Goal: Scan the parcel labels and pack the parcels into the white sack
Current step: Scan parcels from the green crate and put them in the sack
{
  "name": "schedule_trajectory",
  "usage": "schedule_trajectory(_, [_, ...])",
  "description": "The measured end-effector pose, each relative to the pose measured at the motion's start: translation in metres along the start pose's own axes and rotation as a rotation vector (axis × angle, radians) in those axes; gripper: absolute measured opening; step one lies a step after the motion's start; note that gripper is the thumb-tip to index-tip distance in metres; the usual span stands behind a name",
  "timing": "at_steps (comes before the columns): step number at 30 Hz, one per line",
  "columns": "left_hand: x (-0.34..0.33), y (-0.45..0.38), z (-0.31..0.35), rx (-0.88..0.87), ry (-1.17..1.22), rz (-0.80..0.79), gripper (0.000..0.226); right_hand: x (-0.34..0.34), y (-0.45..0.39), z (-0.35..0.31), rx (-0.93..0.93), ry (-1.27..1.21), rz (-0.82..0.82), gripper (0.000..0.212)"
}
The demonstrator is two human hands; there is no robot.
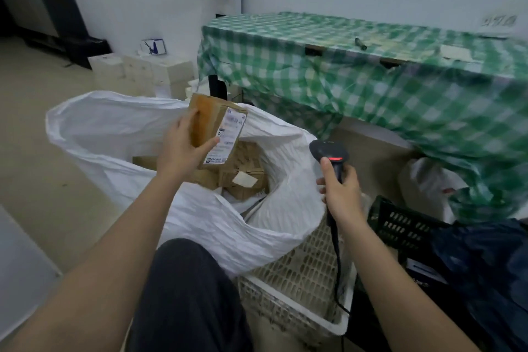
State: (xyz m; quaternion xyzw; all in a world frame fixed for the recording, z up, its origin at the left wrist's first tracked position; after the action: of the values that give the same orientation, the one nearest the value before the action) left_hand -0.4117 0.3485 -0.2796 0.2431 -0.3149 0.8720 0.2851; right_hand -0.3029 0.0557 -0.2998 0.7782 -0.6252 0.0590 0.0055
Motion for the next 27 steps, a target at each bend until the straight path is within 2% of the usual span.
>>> schedule_trajectory(1, [-0.001, -0.007, -0.008, -0.043, -0.198, -0.019, 0.073, -0.006, -0.006, -0.001, -0.001, -0.021, 0.011, 0.029])
schedule_trajectory(3, [-0.006, -0.017, -0.019, -0.039, -0.529, -0.194, 0.072, -0.013, -0.016, -0.001, -0.001, -0.019, 0.015, 0.024])
schedule_trajectory(5, [-0.014, -0.022, -0.029, 0.068, -0.579, -0.399, 0.068, -0.017, -0.024, 0.002, -0.004, -0.014, -0.001, 0.021])
schedule_trajectory(7, [-0.022, -0.024, -0.030, 0.089, -0.458, -0.416, 0.061, -0.017, -0.030, 0.007, -0.012, -0.015, -0.009, 0.028])
schedule_trajectory(11, [-0.038, -0.016, -0.011, 0.012, -0.185, -0.237, 0.048, -0.010, -0.033, 0.016, -0.037, -0.049, -0.005, 0.040])
schedule_trajectory(14, [-0.048, -0.003, 0.021, 0.000, 0.007, -0.218, 0.039, 0.007, -0.031, 0.020, -0.044, -0.055, 0.000, 0.041])
schedule_trajectory(19, [-0.078, 0.030, 0.084, -0.032, 0.321, -0.290, 0.030, 0.056, -0.017, 0.032, -0.082, -0.009, 0.055, 0.041])
schedule_trajectory(23, [-0.126, 0.065, 0.139, -0.128, 0.405, -0.421, 0.030, 0.119, -0.004, 0.050, -0.181, -0.009, 0.139, 0.044])
schedule_trajectory(27, [-0.191, 0.103, 0.183, -0.158, 0.417, -0.629, 0.032, 0.185, 0.008, 0.078, -0.257, 0.021, 0.294, 0.053])
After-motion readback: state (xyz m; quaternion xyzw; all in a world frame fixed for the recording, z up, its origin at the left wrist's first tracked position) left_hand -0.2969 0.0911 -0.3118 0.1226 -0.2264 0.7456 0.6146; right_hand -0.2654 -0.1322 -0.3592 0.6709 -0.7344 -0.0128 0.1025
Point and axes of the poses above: each hand's wrist, its own y-axis away from the middle knuckle, its own x-axis out of the back of the hand, z = x × y, the point moved 1 cm from there along -y, towards the middle knuckle
